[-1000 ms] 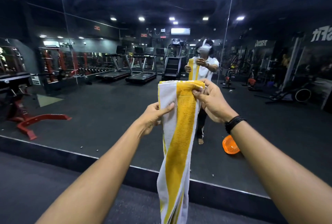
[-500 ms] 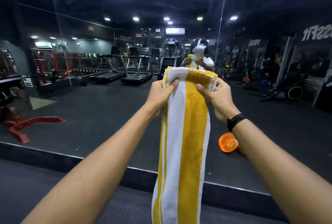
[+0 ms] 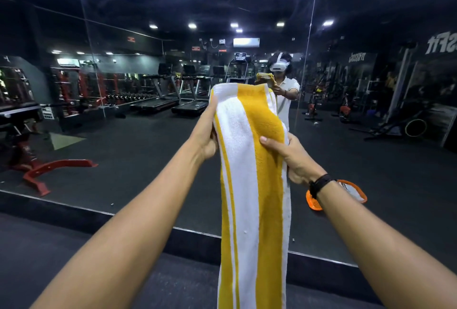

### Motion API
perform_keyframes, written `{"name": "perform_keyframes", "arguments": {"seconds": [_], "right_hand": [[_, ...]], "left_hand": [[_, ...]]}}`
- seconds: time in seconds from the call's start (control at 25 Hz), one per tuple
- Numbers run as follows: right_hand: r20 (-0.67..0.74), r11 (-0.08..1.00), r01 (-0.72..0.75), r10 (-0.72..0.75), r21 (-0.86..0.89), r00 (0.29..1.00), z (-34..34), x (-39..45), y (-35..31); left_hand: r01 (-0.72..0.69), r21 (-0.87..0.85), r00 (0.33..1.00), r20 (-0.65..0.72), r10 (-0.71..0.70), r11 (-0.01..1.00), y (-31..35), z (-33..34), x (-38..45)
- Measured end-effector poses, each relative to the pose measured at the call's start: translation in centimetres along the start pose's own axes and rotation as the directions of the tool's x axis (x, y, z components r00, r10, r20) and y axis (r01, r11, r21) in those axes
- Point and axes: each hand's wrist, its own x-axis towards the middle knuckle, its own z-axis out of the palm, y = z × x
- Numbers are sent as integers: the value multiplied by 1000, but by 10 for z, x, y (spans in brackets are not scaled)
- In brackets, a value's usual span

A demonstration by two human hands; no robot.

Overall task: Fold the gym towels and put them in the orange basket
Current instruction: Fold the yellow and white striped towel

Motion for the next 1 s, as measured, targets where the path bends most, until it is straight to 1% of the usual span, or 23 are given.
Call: {"name": "perform_keyframes", "arguments": {"seconds": [0.08,0.16,0.24,0.28,0.32,0.36,0.4,0.44,0.52,0.56,0.64,0.68,0.72,0.76,0.8,0.88,0.92,0.96,1.0], "right_hand": [[-125,996,60,-52,61,991,12,5,-5],[-235,990,110,-86,90,968,18,12,-12],[-344,987,132,-92,94,934,20,17,-16],[-388,987,132,-87,93,918,20,19,-16],[-418,988,125,-78,86,905,19,21,-15],[-421,990,111,-63,90,905,16,23,-13],[-392,990,92,-43,107,919,13,22,-12],[-332,988,62,-12,139,943,10,21,-12],[-159,987,-57,81,153,984,1,15,-14],[-65,985,-145,151,95,986,-3,10,-15],[105,955,-279,289,-104,951,-11,-2,-11],[170,933,-304,337,-195,926,-13,-7,-5],[212,918,-315,367,-243,906,-14,-11,2],[213,919,-320,369,-230,905,-13,-13,8],[187,933,-307,340,-186,922,-11,-14,11],[110,967,-218,233,-134,966,-3,-13,9],[62,976,-170,180,-140,982,1,-10,8],[5,981,-132,134,-143,991,3,-8,6],[-62,986,-106,99,-129,993,5,-3,6]], "left_hand": [[-3,35,998,65,1,999,-13,-6,-10],[-25,185,995,97,7,982,-34,-7,-25],[-72,390,991,132,22,918,-56,-12,-33],[-86,477,986,165,7,875,-65,-17,-34],[-91,544,983,186,-14,834,-70,-21,-36],[-99,574,982,187,-12,813,-75,-26,-33],[-109,545,983,184,8,831,-76,-27,-32],[-103,478,983,181,17,872,-78,-28,-29],[-42,298,987,158,-6,954,-73,-20,-28],[2,220,990,134,-32,975,-68,-16,-26],[72,106,993,88,-81,992,-58,-11,-18],[100,62,992,71,-104,993,-53,-10,-15],[127,20,990,57,-128,992,-46,-8,-14],[152,-24,987,50,-151,988,-41,-6,-14],[177,-62,984,41,-174,982,-39,-5,-14],[194,-97,980,72,-188,976,-37,-6,-18],[191,-59,978,102,-184,980,-38,-10,-20],[199,47,969,139,-203,979,-41,-14,-23],[213,212,954,165,-250,954,-46,-19,-26]]}}
